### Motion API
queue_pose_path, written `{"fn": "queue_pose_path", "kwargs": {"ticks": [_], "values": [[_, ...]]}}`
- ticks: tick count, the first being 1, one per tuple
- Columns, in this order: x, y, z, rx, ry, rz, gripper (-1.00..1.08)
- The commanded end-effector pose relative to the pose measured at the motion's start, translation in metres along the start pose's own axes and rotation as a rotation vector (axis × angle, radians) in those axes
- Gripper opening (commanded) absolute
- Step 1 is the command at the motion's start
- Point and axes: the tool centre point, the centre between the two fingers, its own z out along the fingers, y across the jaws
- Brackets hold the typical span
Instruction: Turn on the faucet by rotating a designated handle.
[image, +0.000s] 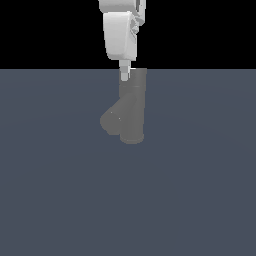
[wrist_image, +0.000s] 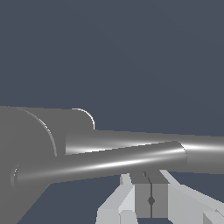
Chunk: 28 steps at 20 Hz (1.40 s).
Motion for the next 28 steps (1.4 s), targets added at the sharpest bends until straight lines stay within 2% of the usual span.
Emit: {"fn": "queue_pose_path", "kwargs": {"ticks": [1,3,4,28], "values": [[0.046,-0.003,-0.001,0.0,0.004,0.053,-1.0],[0.053,-0.003,-0.001,-0.001,0.005,0.054,-1.0],[0.017,0.0,0.0,-0.001,0.001,-0.001,-1.0],[0.099,-0.059,-0.001,-0.001,0.004,0.041,-1.0]]}}
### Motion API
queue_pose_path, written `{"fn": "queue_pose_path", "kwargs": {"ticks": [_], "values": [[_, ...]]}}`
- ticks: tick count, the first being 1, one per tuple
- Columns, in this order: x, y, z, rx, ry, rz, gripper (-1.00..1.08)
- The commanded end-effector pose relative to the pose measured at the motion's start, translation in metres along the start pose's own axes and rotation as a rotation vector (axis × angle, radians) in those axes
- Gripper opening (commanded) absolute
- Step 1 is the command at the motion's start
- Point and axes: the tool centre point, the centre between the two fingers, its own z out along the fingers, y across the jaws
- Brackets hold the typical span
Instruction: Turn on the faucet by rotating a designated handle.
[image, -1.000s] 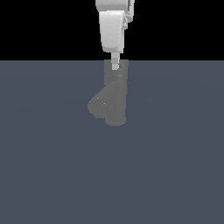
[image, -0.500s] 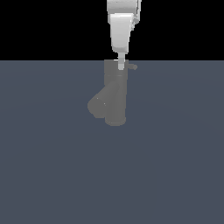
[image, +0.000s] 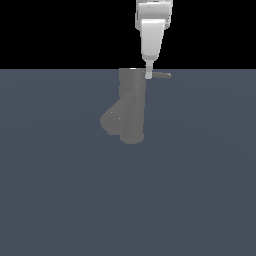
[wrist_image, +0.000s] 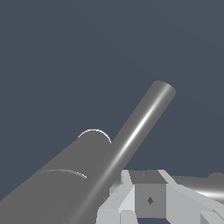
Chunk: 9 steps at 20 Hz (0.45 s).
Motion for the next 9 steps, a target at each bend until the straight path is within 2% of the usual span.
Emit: {"fn": "queue_pose_path", "kwargs": {"ticks": [1,9], "values": [[0.042,-0.01,-0.001,0.009,0.009,0.058,-1.0],[0.064,-0.024,-0.001,0.009,0.009,0.069,-1.0]]}}
